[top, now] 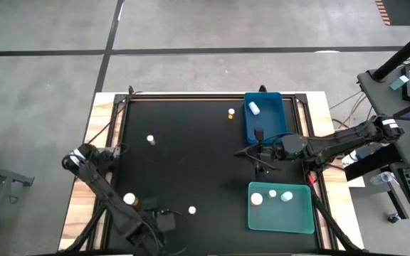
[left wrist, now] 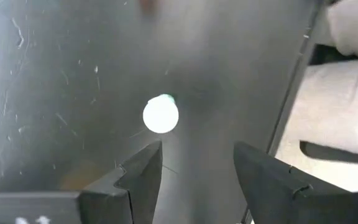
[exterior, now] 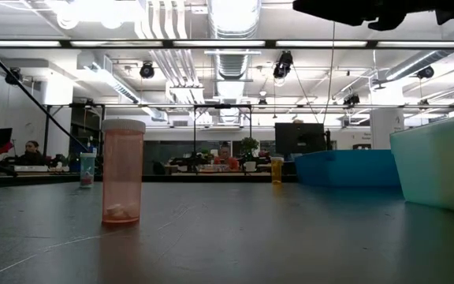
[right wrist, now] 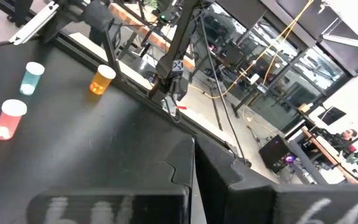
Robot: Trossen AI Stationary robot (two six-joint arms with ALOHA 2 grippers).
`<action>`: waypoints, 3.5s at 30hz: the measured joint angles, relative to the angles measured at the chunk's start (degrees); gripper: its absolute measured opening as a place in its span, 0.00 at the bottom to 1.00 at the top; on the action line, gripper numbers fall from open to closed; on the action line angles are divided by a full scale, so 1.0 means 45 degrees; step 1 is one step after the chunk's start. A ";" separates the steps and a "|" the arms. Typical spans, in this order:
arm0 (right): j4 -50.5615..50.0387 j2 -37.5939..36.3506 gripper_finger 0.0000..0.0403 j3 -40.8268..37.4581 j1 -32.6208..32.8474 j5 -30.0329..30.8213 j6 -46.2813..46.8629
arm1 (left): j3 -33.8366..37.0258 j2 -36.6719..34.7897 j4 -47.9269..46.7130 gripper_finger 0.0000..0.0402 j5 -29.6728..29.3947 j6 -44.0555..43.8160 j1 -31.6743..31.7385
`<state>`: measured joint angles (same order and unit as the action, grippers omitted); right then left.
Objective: Pick and place medicine bottles into bin by pill shape (circle, oval)
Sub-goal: Put the bottom light green pill bottle into the blue bin
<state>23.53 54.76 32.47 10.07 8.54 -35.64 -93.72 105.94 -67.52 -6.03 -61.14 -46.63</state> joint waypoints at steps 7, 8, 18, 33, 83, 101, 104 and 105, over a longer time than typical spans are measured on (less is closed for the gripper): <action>0.0217 0.0019 0.02 0.0000 0.0000 -0.0002 -0.0280 | 0.0166 0.0413 0.0010 0.46 -0.0246 -0.0624 0.0006; 0.0209 0.0019 0.02 0.0000 0.0000 0.0000 -0.0341 | 0.0203 0.0439 -0.0002 0.46 -0.0250 -0.0631 0.0008; 0.0190 0.0029 0.02 -0.0005 0.0000 0.0000 -0.0622 | 0.0312 0.0460 0.0026 0.53 -0.0307 -0.0578 0.0015; 0.0180 0.0034 0.02 -0.0004 0.0000 0.0000 -0.0649 | 0.1120 0.1090 0.0301 0.66 -0.0770 0.0367 0.0145; 0.0078 0.0039 0.02 -0.0005 0.0000 0.0131 -0.0538 | 0.1667 -0.1316 0.0094 0.24 0.0311 0.2474 0.1508; -0.2689 0.0130 0.02 0.1167 0.0000 -0.0793 0.2634 | 0.1692 -0.3395 -0.0407 0.24 -0.1182 0.7483 0.5722; -0.3544 0.0438 0.02 0.1659 0.0005 -0.1646 0.3539 | 0.1814 -0.3392 -0.0069 0.24 -0.1584 0.8367 0.6519; -0.3588 0.0612 0.02 0.1776 0.0010 -0.1737 0.3772 | 0.1877 -0.3392 0.0214 0.24 -0.1709 0.8660 0.6755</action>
<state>7.38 57.52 40.46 10.11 0.72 -18.67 -85.27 90.67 -66.55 -13.72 -22.17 -16.23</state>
